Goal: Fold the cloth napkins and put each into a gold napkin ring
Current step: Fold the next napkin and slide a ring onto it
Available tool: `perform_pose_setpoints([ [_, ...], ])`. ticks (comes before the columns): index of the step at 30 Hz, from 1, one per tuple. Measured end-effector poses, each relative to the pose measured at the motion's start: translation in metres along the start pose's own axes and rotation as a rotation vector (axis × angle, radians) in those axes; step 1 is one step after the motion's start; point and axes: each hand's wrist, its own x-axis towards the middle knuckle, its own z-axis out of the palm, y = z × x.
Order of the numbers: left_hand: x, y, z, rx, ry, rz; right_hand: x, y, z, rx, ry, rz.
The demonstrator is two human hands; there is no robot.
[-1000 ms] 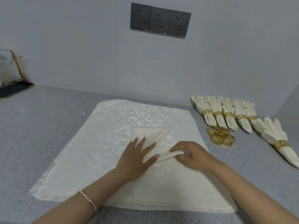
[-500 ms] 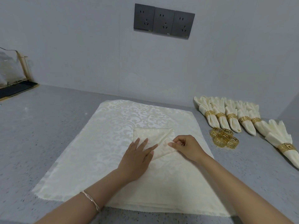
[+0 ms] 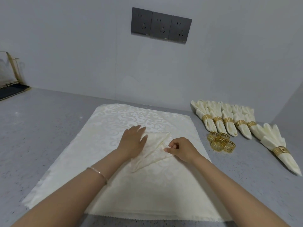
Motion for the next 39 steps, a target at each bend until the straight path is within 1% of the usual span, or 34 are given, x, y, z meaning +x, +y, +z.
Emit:
perform_pose_setpoints([
  [3,0.013,-0.007,-0.003,0.066,-0.031,-0.05,0.001,-0.003,0.0,-0.071,-0.005,0.02],
  [7,0.013,-0.003,-0.01,0.206,0.059,-0.088,0.003,-0.004,-0.002,-0.177,0.025,0.037],
  [9,0.008,0.003,-0.017,0.222,0.056,-0.105,0.004,-0.005,-0.006,-0.221,0.059,0.051],
  [12,-0.007,0.014,-0.022,0.028,-0.029,-0.136,0.004,-0.004,-0.012,-0.248,0.094,0.097],
  [15,-0.023,0.032,-0.021,-0.157,-0.183,-0.099,0.003,-0.001,-0.009,-0.229,0.121,0.177],
  [16,-0.026,0.038,-0.02,-0.204,-0.229,-0.084,0.002,0.0,-0.007,-0.228,0.135,0.2],
  [17,-0.026,0.043,-0.018,-0.2,-0.257,-0.069,0.002,0.001,-0.005,-0.225,0.149,0.218],
  [18,-0.026,0.049,-0.017,-0.124,-0.269,-0.044,0.001,0.002,-0.003,-0.219,0.161,0.233],
  [20,-0.024,0.053,-0.01,0.148,-0.202,0.016,-0.001,0.003,0.003,-0.209,0.174,0.246],
  [22,-0.021,0.054,-0.002,0.315,-0.126,0.088,-0.003,0.006,0.01,-0.186,0.193,0.223],
  [23,-0.02,0.054,0.003,0.332,-0.106,0.154,-0.005,0.008,0.014,-0.162,0.211,0.197],
  [25,-0.015,0.053,0.016,0.284,-0.106,0.333,-0.009,0.013,0.019,-0.11,0.255,0.146],
  [27,-0.014,0.05,0.027,0.217,-0.161,0.416,-0.011,0.015,0.021,-0.076,0.284,0.106],
  [30,-0.013,0.044,0.036,0.177,-0.208,0.389,-0.013,0.016,0.022,-0.017,0.312,0.056],
  [33,-0.013,0.042,0.038,0.171,-0.228,0.358,-0.018,0.014,0.022,0.102,0.357,-0.008],
  [35,-0.013,0.043,0.038,0.176,-0.237,0.351,-0.027,0.012,0.02,0.155,0.359,-0.067],
  [39,-0.013,0.042,0.038,0.158,-0.243,0.347,-0.051,0.023,0.013,0.085,0.291,-0.134],
])
